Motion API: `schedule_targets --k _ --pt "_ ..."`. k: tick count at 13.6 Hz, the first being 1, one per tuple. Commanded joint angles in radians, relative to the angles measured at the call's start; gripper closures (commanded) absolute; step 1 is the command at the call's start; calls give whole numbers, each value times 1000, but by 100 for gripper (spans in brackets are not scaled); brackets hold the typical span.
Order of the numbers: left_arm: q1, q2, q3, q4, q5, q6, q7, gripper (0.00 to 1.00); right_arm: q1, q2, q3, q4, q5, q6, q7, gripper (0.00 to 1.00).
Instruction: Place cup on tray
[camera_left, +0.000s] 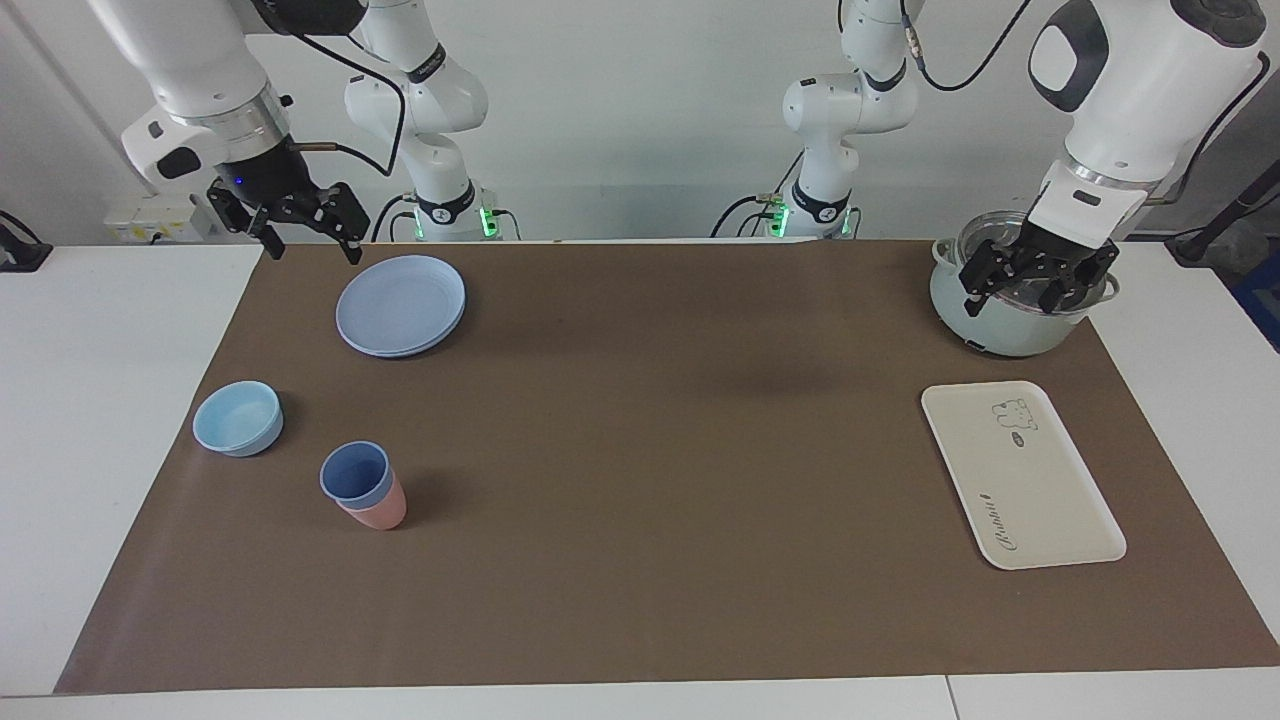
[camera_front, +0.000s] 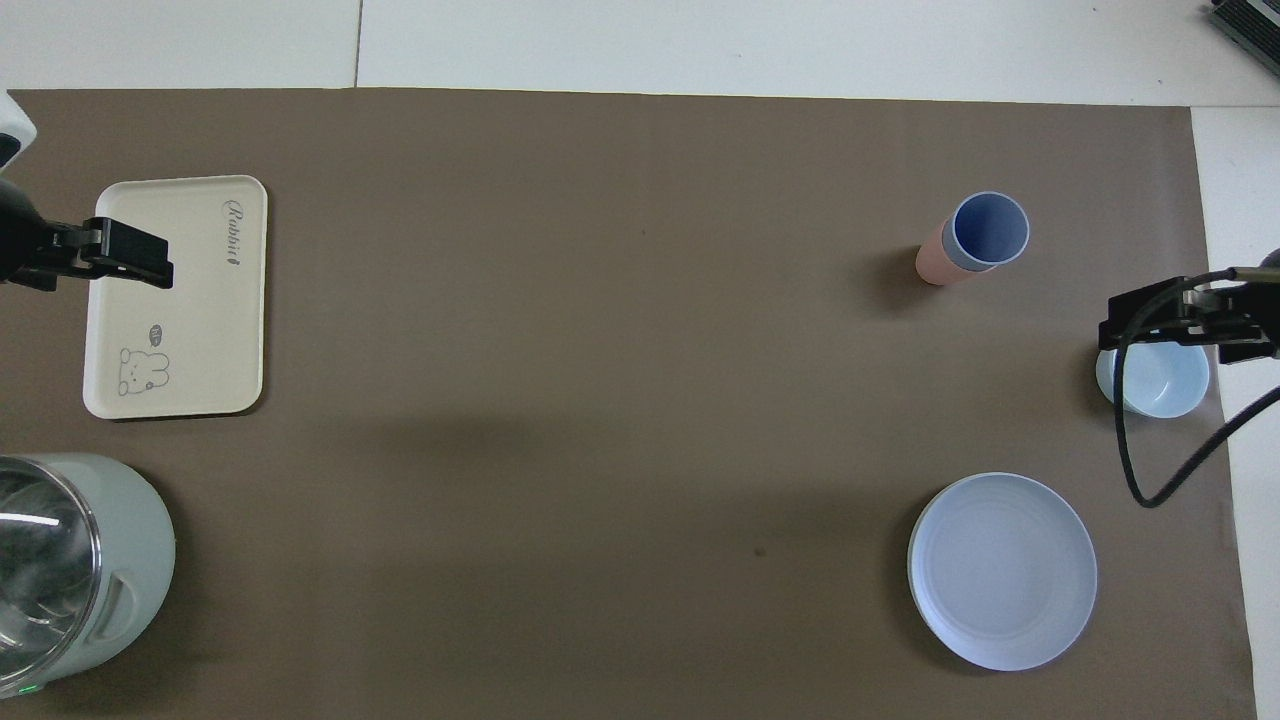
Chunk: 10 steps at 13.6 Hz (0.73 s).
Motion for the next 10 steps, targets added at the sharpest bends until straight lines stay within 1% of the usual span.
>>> schedule_targets --k 1,3,6,7,8,10 --pt "-7 -33 2 -29 17 -29 8 0 -9 -8 2 -6 6 -11 -27 0" --pt "-7 -33 2 -31 16 -20 8 0 -9 -8 2 -9 6 -11 -24 0" --pt "-7 -33 2 -29 16 -9 10 0 -9 -29 3 -55 10 8 -35 0" --pt "-7 -32 2 -29 16 -4 8 0 -12 -32 3 -77 22 56 -70 0" --pt "-6 -32 3 -29 16 -1 7 0 -19 -43 2 -111 24 113 -151 0" --pt "-6 -33 3 -34 16 -3 8 0 -54 -75 2 -212 35 268 -368 0"
